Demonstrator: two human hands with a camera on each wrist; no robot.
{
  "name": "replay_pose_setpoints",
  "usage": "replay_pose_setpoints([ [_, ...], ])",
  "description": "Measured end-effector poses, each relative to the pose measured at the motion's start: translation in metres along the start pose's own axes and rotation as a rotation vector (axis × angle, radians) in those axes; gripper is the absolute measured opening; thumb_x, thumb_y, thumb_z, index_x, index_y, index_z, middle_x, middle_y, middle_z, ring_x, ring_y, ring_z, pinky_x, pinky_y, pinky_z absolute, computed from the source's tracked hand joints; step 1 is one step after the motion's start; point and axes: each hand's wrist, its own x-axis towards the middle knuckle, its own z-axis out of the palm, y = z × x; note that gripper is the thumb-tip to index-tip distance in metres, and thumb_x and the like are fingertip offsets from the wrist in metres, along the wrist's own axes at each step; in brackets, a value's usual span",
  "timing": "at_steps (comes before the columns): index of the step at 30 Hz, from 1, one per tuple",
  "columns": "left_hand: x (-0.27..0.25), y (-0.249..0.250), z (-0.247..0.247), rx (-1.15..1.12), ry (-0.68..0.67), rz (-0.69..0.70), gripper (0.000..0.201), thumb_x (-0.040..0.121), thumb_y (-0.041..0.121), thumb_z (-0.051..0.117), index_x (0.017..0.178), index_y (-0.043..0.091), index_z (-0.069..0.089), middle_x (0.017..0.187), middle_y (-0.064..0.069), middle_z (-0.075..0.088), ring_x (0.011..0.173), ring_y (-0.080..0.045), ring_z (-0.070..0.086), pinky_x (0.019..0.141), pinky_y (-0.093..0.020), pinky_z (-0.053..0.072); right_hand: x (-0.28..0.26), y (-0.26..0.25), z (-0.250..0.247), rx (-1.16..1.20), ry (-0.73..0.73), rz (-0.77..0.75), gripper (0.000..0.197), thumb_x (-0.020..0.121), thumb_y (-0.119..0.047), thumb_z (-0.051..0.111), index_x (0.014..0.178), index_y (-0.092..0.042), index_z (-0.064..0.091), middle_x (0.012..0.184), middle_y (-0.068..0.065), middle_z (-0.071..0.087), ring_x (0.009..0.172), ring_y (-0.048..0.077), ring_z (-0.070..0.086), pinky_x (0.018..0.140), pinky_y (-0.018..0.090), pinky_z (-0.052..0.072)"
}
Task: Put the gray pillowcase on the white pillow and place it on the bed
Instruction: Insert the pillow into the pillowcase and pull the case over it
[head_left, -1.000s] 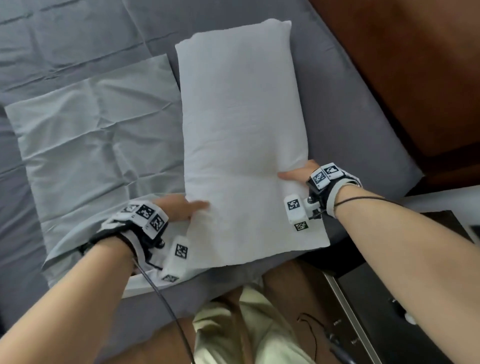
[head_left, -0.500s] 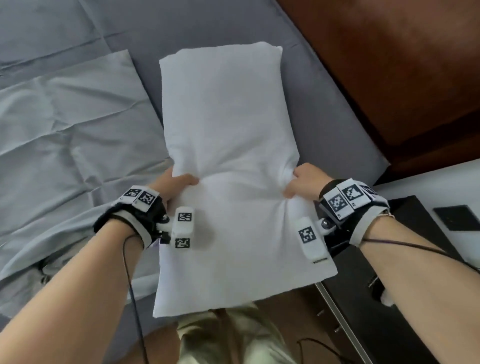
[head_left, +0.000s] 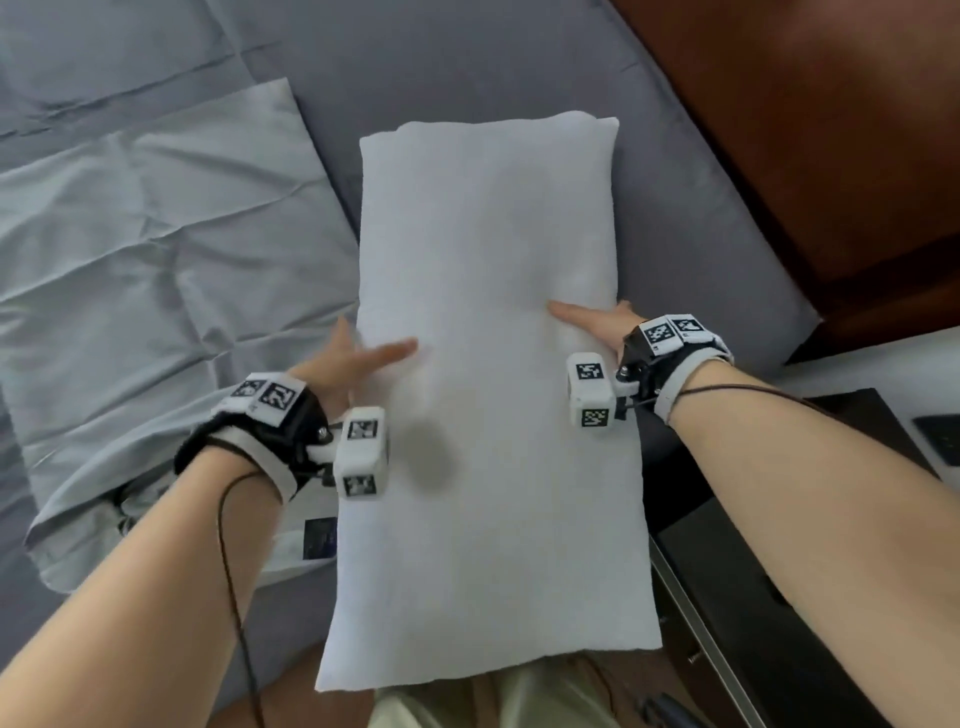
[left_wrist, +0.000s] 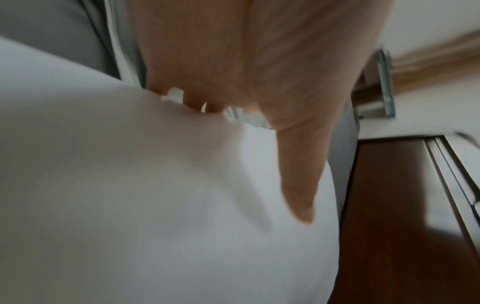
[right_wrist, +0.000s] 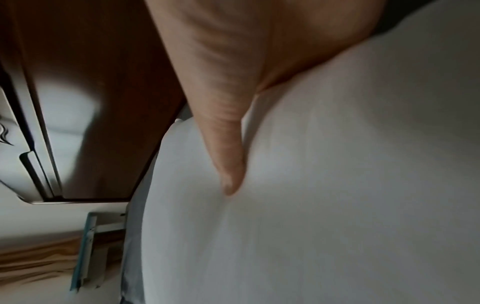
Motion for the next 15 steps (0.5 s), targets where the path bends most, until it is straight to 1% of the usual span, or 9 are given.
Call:
replay_pose_setpoints([
  [2,0.011,0.011,-0.001,-0.138,0.149,-0.008,0.129,0.055,0.062,0.079,0.15,0.028,-0.001,0.138,0.005,0.041,0.12,-0.022,0.051,0.094,-0.044,0.048,-0.004,-0.01,0.007,0.043,0.036,-0.037,0.137,0.047,-0.058,0.086,0.152,-0.023,0.005,0.155,0.005,0.027,0.14,0.029,0.033,0.111,0.046,0.035],
  [3,0.014,0.017,0.002,-0.12,0.206,-0.013,0.139,0.046,0.071,0.077,0.15,0.029,-0.005,0.145,0.004,0.036,0.127,-0.023,0.046,0.102,-0.047,0.042,-0.002,-0.012,0.009,0.085,0.031,-0.073,0.126,0.058,-0.043,0.087,0.152,-0.019,0.006,0.152,0.006,0.031,0.139,0.029,0.034,0.112,0.044,0.034],
  [4,0.021,0.019,0.002,-0.072,0.252,0.01,0.143,0.042,0.077,0.074,0.15,0.028,-0.006,0.151,0.001,0.033,0.132,-0.025,0.043,0.106,-0.049,0.039,-0.003,-0.014,0.012,0.137,0.005,-0.104,0.115,0.064,-0.029,0.085,0.15,-0.016,0.011,0.148,0.006,0.038,0.135,0.029,0.039,0.111,0.043,0.036],
  [6,0.025,0.02,0.005,-0.018,0.282,0.107,0.117,0.061,0.073,0.067,0.15,0.024,0.007,0.149,-0.003,0.039,0.131,-0.025,0.046,0.108,-0.048,0.039,-0.004,-0.015,0.016,0.206,-0.052,-0.15,0.1,0.062,-0.01,0.082,0.145,-0.014,0.027,0.133,0.006,0.053,0.12,0.03,0.054,0.104,0.045,0.044],
  [7,0.025,0.019,0.006,-0.029,0.271,0.152,0.1,0.07,0.065,0.065,0.148,0.023,0.018,0.142,-0.003,0.047,0.125,-0.024,0.052,0.106,-0.047,0.042,-0.004,-0.013,0.017,0.206,-0.076,-0.154,0.097,0.057,-0.008,0.08,0.142,-0.014,0.033,0.127,0.006,0.059,0.113,0.031,0.059,0.101,0.046,0.047],
  [9,0.016,0.017,0.01,-0.044,0.247,0.166,0.085,0.07,0.058,0.065,0.141,0.024,0.033,0.131,-0.001,0.058,0.112,-0.022,0.061,0.1,-0.044,0.048,-0.011,-0.009,0.017,0.185,-0.141,-0.142,0.089,0.054,-0.009,0.076,0.136,-0.012,0.043,0.119,0.009,0.064,0.103,0.031,0.065,0.094,0.046,0.052],
  [11,0.005,0.011,0.008,-0.03,0.224,0.152,0.068,0.077,0.049,0.063,0.135,0.019,0.043,0.125,-0.005,0.062,0.106,-0.024,0.063,0.097,-0.044,0.05,-0.036,-0.008,0.015,0.166,-0.19,-0.129,0.062,0.066,-0.007,0.072,0.125,-0.009,0.052,0.107,0.012,0.069,0.087,0.028,0.07,0.078,0.04,0.059],
  [13,-0.009,0.0,0.001,-0.017,0.236,0.116,0.046,0.086,0.035,0.06,0.127,0.014,0.052,0.119,-0.01,0.065,0.104,-0.03,0.064,0.097,-0.048,0.05,-0.054,-0.006,0.01,0.135,-0.263,-0.113,0.026,0.079,-0.013,0.067,0.104,-0.011,0.06,0.081,0.008,0.072,0.06,0.02,0.07,0.054,0.027,0.056],
  [15,-0.027,-0.016,-0.008,0.002,0.276,0.069,0.04,0.084,0.031,0.062,0.121,0.016,0.057,0.116,-0.012,0.067,0.104,-0.033,0.064,0.096,-0.051,0.049,-0.074,-0.007,0.005,0.126,-0.358,-0.09,0.021,0.082,-0.032,0.068,0.095,-0.018,0.063,0.072,0.002,0.073,0.059,0.016,0.07,0.056,0.026,0.056],
])
